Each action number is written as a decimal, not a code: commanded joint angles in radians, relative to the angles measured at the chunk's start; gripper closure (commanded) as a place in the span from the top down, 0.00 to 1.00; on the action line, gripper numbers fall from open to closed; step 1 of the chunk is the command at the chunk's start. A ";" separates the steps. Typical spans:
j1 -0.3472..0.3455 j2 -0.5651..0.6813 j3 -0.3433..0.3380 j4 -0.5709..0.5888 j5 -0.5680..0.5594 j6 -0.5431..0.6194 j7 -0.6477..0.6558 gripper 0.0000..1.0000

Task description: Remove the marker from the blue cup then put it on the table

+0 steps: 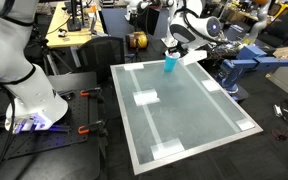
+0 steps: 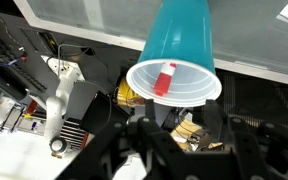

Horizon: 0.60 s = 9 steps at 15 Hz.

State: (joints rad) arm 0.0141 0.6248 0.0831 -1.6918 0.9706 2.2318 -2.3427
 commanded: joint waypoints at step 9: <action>0.013 0.046 0.027 0.061 -0.134 0.041 0.123 0.50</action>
State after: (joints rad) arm 0.0216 0.6538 0.0956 -1.6639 0.8834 2.2382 -2.2725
